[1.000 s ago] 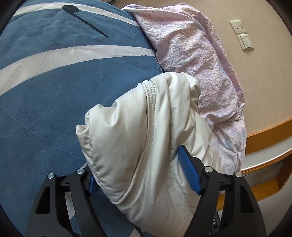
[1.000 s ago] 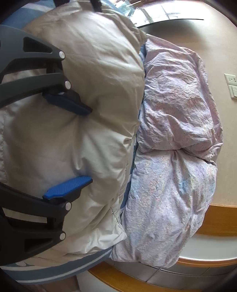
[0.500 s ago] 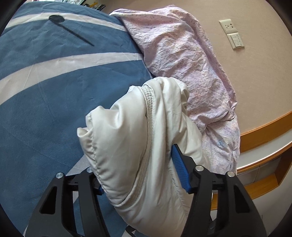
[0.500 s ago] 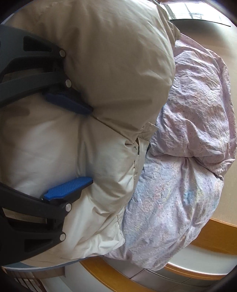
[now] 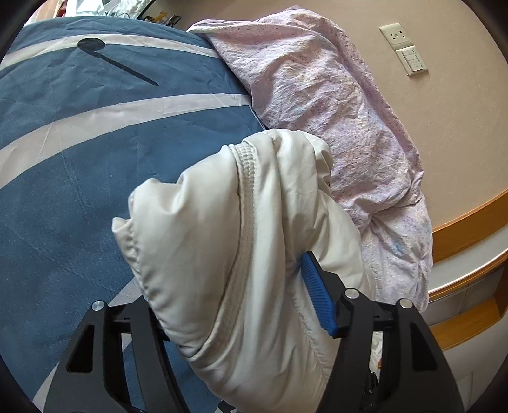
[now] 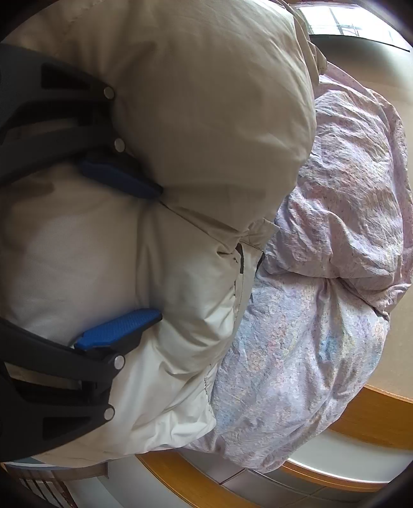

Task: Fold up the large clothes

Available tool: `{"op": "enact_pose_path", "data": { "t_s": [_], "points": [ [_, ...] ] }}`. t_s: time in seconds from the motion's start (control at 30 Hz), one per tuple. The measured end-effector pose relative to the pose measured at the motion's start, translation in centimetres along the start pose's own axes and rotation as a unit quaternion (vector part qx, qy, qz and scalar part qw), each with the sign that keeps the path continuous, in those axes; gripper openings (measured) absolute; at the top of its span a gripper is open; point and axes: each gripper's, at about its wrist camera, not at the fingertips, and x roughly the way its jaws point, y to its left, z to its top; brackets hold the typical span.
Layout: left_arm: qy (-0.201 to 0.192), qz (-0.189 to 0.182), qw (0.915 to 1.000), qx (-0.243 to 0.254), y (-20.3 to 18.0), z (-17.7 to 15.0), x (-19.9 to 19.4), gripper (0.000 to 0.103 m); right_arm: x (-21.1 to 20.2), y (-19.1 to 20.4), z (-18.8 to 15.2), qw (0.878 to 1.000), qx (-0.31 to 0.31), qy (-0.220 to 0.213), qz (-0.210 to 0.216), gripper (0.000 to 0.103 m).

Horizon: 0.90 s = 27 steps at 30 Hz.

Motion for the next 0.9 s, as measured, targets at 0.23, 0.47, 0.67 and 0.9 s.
{"op": "enact_pose_path", "data": {
  "t_s": [0.23, 0.47, 0.67, 0.9],
  "points": [
    [-0.014, -0.026, 0.9991, 0.032, -1.2, 0.1, -0.9, 0.042, 0.0, 0.0, 0.0, 1.000, -0.001, 0.000, -0.001, 0.073],
    [-0.028, -0.084, 0.9934, 0.073, -4.9, 0.1, -3.0, 0.033, 0.1, 0.1, -0.1, 1.000, -0.002, 0.001, -0.004, 0.073],
    [-0.038, -0.130, 0.9846, 0.110, -9.2, 0.0, -4.3, 0.033, 0.3, 1.0, 0.3, 1.000, -0.007, 0.001, -0.013, 0.070],
    [-0.057, -0.150, 0.9750, 0.154, -12.0, -1.3, -5.3, 0.033, -0.4, -1.0, 0.6, 0.999, -0.011, 0.003, 0.033, 0.069]
  ]
}}
